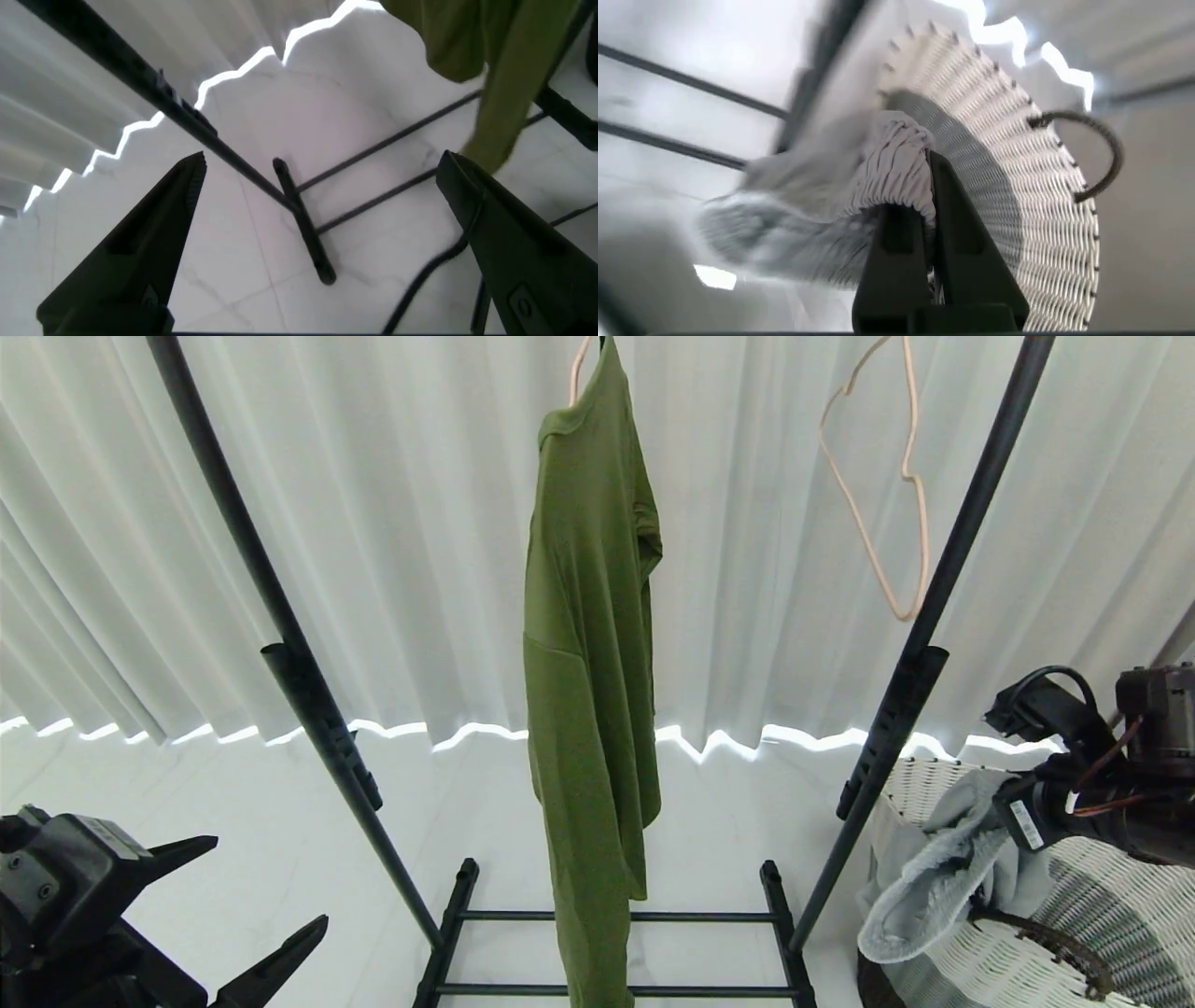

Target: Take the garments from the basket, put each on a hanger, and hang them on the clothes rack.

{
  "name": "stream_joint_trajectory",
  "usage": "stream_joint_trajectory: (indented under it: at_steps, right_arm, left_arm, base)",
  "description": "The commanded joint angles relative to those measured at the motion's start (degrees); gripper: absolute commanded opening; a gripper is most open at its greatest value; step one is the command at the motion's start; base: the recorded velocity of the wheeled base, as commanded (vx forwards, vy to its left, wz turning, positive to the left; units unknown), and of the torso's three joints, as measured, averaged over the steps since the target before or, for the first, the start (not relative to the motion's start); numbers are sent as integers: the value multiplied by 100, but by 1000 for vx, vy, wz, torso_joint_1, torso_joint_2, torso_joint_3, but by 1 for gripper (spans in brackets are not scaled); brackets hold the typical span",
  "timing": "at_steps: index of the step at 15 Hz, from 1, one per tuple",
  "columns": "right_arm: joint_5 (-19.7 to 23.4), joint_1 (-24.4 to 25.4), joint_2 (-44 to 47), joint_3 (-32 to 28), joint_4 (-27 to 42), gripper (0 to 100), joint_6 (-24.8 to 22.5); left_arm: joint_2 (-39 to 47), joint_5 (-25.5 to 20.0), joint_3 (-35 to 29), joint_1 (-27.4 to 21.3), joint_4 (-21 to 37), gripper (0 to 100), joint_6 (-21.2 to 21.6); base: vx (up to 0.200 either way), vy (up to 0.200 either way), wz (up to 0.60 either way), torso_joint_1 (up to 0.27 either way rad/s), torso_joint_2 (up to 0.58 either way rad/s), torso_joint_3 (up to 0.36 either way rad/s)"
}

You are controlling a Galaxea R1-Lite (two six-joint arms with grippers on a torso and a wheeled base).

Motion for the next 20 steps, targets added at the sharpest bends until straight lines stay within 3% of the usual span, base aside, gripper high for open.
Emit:
stream_joint_trajectory:
  at_steps: [1, 8, 10, 15, 18, 20]
  right_arm:
    - [-6, 429, -606, -312, 253, 0, 64]
    - [-24, 1633, -1169, -646, 807, 0, 73]
    - [-24, 1923, -1195, -690, 816, 0, 117]
    - [-24, 2732, -1213, -919, 816, 0, 442]
    - [-15, 3004, -1213, -1112, 807, 0, 644]
    - [-15, 3250, -1248, -1262, 807, 0, 882]
  left_arm:
    - [-33, 1, 68, -7, -1, 100, -8]
    - [-68, -52, 138, -16, -1, 100, -17]
    - [-68, -61, 138, -121, -1, 100, -17]
    - [108, -61, 24, -1537, -1, 100, -316]
    - [495, -43, -530, -2670, -1, 100, -1564]
    - [969, -43, -855, -3110, -1, 100, -1783]
  base:
    - [-200, 0, 0, -2, 2, 7]
    - [-200, 0, 0, 2, 2, 0]
    - [0, 0, 0, 0, 0, 0]
    - [0, 0, 0, 0, 0, 0]
    - [0, 0, 0, 0, 0, 0]
    - [0, 0, 0, 0, 0, 0]
